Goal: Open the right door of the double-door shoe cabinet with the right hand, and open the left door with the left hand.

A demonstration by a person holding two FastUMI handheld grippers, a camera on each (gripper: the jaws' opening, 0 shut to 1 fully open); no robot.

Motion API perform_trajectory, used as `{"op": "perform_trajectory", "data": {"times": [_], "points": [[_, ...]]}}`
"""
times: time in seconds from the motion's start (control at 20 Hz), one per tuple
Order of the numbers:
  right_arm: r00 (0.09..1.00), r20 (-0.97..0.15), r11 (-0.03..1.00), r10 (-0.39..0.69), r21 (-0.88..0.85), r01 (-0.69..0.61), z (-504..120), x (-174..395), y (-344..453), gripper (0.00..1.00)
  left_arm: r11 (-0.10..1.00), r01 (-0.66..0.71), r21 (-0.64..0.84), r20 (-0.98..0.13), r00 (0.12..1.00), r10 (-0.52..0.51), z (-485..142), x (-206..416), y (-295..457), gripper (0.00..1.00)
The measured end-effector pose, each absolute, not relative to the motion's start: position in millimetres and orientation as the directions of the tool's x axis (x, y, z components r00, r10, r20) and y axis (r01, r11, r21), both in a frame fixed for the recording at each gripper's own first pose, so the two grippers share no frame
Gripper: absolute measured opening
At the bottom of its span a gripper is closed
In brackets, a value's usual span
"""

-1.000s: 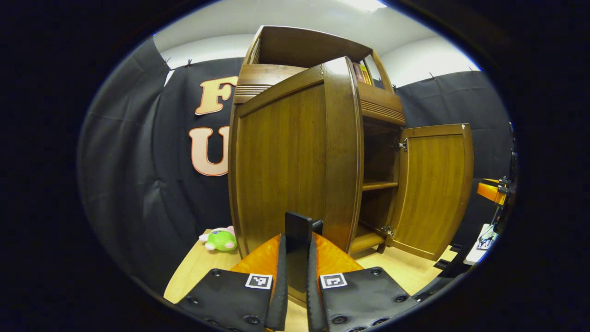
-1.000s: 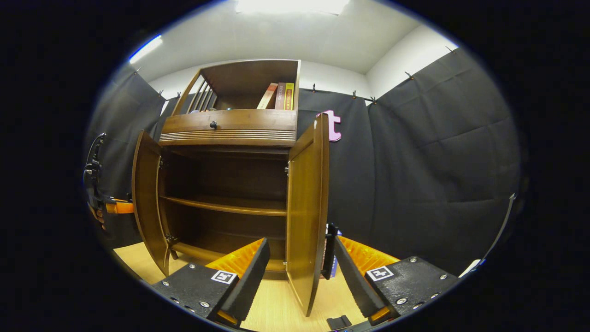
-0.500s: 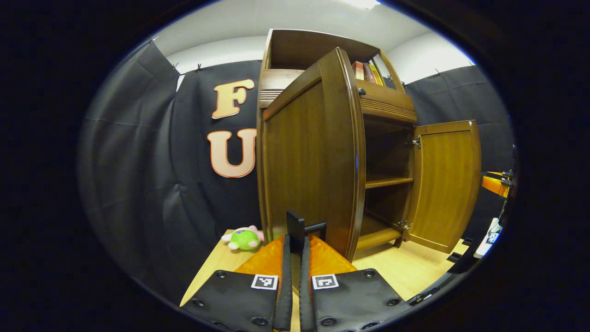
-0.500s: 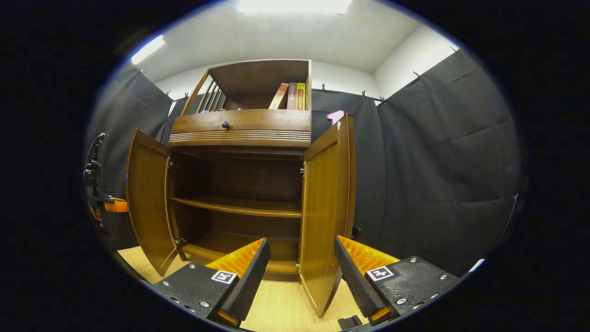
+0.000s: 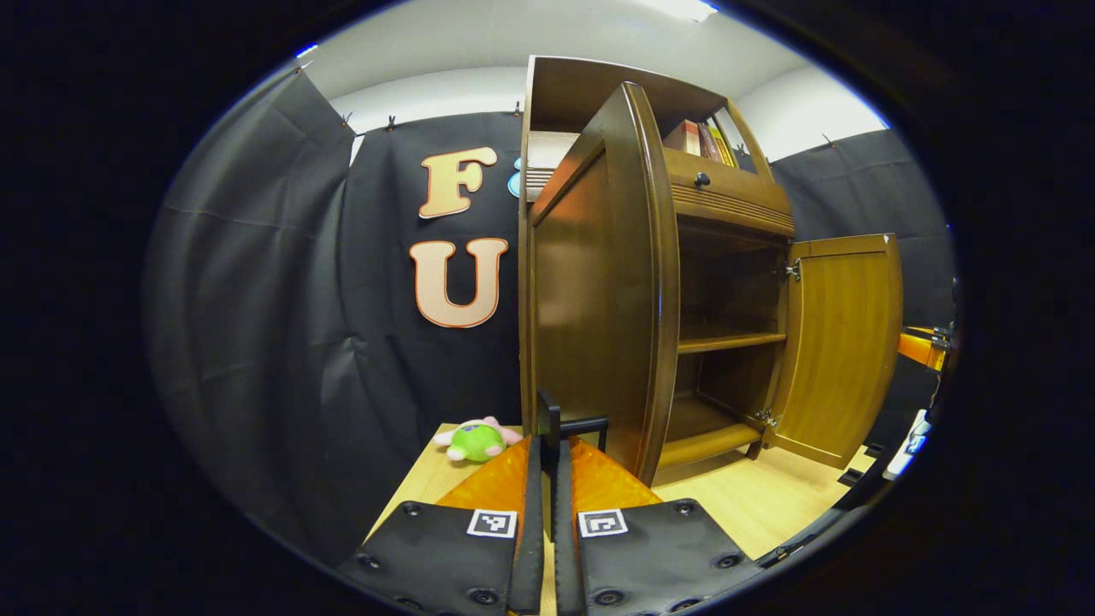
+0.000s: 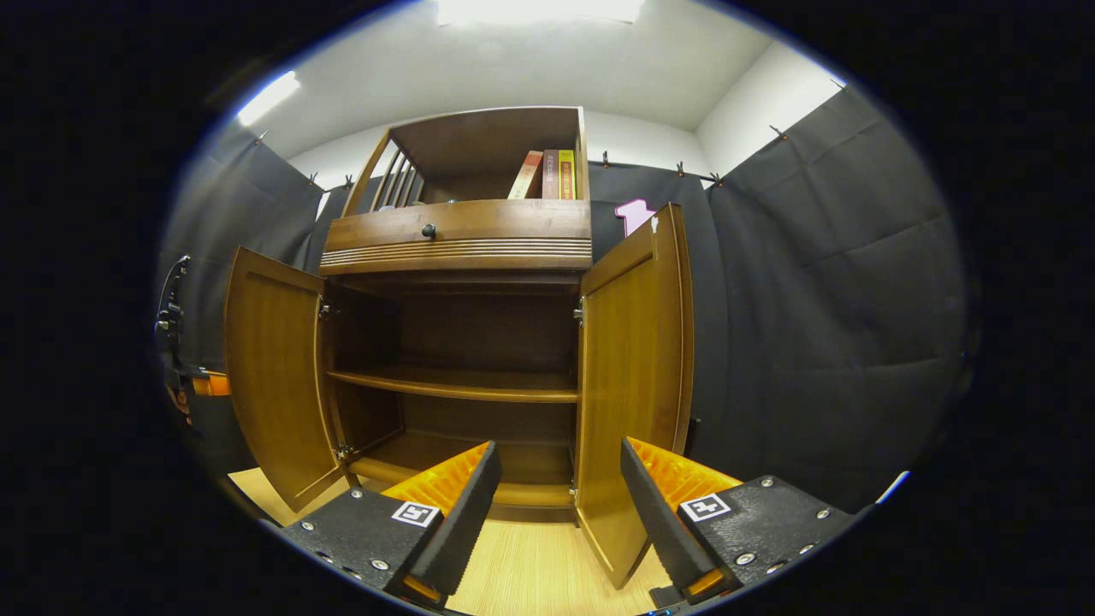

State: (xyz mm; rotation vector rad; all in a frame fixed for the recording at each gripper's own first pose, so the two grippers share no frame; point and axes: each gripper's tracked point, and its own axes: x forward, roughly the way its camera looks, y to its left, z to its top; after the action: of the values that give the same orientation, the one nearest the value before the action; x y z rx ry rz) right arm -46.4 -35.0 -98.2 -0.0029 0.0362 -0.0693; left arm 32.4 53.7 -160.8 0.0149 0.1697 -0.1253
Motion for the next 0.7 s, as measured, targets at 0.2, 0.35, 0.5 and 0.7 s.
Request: {"op": "perform_trajectory", "data": {"times": [0.2, 0.35, 0.5, 0.7], "points": [[0.997, -0.040, 0.997, -0.072, 0.004, 0.072, -102.0, -44.3, -38.4, 0.97, 0.993, 0.119, 0.016, -0.167, 0.979, -0.114, -159.4, 27.7, 60.1, 0.13], [0.996, -0.048, 0.997, -0.074, 0.011, 0.075, -105.2, -41.9, -40.5, 0.87, 0.994, 0.102, 0.023, -0.168, 0.981, -0.097, -159.8, 25.9, 69.7, 0.13], [0.996, -0.055, 0.998, -0.068, 0.017, 0.069, -108.6, -41.0, -38.4, 0.87, 0.996, 0.086, 0.021, -0.170, 0.982, -0.081, -157.7, 21.2, 80.4, 0.12], [0.997, -0.055, 0.998, -0.062, 0.017, 0.063, -109.1, -38.9, -36.0, 0.97, 0.998, 0.052, 0.025, -0.164, 0.985, -0.047, -155.2, 16.5, 99.2, 0.12]]}}
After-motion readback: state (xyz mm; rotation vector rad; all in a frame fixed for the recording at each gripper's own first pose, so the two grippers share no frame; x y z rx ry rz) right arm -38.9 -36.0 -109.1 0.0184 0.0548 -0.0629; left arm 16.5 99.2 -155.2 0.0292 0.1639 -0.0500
